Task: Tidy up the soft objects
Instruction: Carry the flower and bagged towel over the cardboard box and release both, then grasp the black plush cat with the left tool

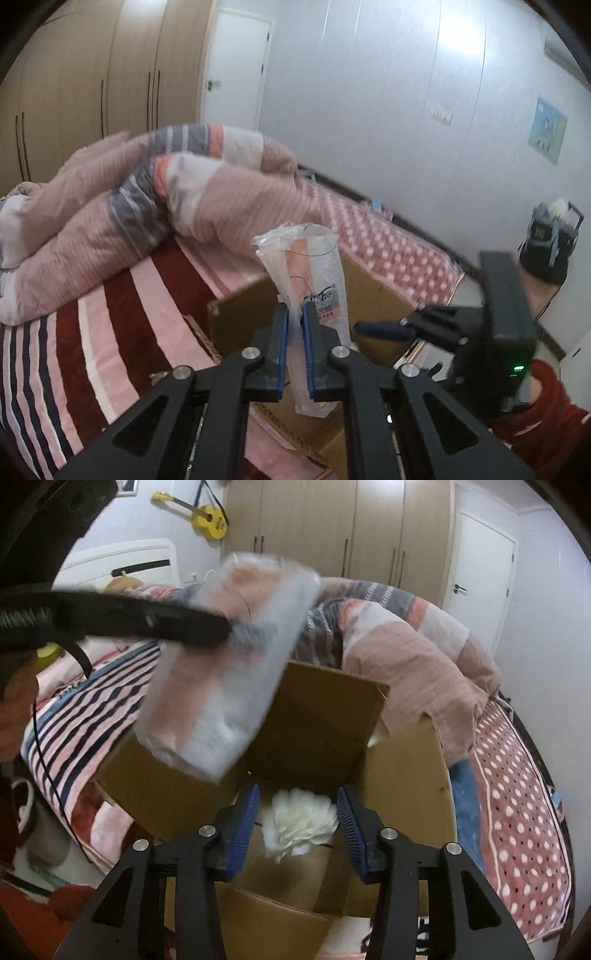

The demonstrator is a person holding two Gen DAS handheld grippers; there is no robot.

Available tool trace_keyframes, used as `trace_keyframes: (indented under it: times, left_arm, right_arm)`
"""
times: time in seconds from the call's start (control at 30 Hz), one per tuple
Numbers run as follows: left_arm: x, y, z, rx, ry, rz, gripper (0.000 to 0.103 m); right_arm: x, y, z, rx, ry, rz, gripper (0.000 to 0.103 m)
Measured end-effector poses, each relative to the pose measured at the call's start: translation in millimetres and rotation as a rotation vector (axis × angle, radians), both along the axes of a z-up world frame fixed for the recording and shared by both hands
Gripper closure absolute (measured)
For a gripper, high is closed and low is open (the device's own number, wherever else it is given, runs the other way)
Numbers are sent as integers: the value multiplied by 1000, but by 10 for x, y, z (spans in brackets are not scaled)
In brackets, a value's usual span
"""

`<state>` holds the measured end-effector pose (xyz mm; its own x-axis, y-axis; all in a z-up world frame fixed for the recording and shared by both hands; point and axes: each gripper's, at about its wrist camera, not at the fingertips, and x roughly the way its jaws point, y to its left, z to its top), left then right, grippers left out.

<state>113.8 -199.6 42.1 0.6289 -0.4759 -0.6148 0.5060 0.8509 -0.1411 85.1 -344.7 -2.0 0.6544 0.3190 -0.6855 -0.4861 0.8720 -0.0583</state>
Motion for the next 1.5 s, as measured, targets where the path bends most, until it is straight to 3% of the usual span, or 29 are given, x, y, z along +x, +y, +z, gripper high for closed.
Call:
trace_keyframes:
  times: [0.13, 0.23, 0.27, 0.33, 0.37, 0.4, 0.47, 0.6, 0.7, 0.9, 1.07, 1.27, 1.5]
  left_arm:
    - [118, -79, -176, 38, 33, 18, 96]
    - [173, -104, -240, 51, 48, 19, 92]
    - [178, -95, -248, 51, 56, 14, 86]
    - [175, -82, -226, 47, 54, 8, 59]
    - [151, -35, -183, 40, 35, 15, 37]
    - [121, 2, -145, 33, 15, 23, 27]
    - [32, 133, -24, 21, -40, 38, 26]
    - [-137, 465, 185, 26, -116, 98, 13]
    - [-277, 806, 282, 37, -166, 173, 2]
    - [-523, 1574, 192, 39, -194, 326, 1]
    - [-608, 2089, -165, 46, -143, 406, 1]
    - [-567, 2450, -732, -22, -20, 416, 2]
    - [-497, 2543, -1165, -98, 66, 361, 3]
  right_arm:
    - [34, -45, -24, 17, 21, 5, 61]
    - [39, -19, 2, 24, 12, 12, 45]
    - [30, -20, 26, 28, 4, 13, 39]
    - [-40, 40, 63, 28, -9, 16, 34]
    - [-59, 63, 89, 27, -18, 20, 30]
    - [-79, 82, 118, 27, -28, 24, 25]
    - [-129, 126, 187, 30, -54, 29, 18]
    - [-256, 316, 352, 31, -110, 70, 1]
    - [-374, 564, 486, 43, -144, 139, 0]
    - [-597, 1157, 572, 65, -154, 245, 0]
    - [-742, 1705, 377, 48, -121, 333, 0]
    - [-622, 2195, -79, 11, 7, 389, 0]
    - [-310, 2571, -579, -55, 60, 395, 0]
